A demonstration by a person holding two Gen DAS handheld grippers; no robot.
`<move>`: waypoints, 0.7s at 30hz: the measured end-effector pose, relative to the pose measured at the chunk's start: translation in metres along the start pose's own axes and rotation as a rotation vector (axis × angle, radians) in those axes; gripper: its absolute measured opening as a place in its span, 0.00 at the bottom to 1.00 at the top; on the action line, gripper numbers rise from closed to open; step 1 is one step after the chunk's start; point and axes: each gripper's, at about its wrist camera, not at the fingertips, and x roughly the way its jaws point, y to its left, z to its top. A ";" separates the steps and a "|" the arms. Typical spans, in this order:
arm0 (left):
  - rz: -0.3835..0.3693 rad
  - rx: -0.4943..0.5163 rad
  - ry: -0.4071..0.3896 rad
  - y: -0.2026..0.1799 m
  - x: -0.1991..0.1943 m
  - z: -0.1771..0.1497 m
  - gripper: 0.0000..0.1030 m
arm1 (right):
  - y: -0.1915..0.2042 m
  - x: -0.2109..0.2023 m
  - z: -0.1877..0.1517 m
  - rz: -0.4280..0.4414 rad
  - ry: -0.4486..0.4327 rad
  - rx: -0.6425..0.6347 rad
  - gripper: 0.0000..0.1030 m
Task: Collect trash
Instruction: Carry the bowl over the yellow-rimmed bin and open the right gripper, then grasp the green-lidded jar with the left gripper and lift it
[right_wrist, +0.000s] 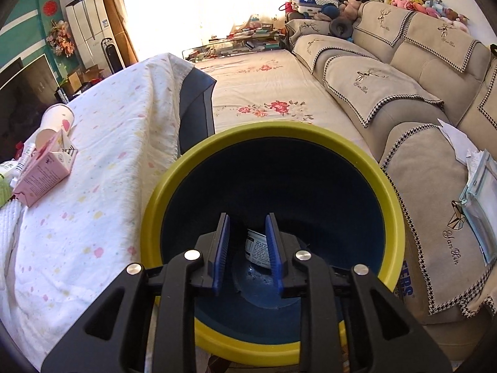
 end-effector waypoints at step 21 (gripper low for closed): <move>0.060 0.101 0.069 -0.010 0.087 0.044 0.73 | 0.005 -0.014 0.003 0.069 -0.027 0.023 0.29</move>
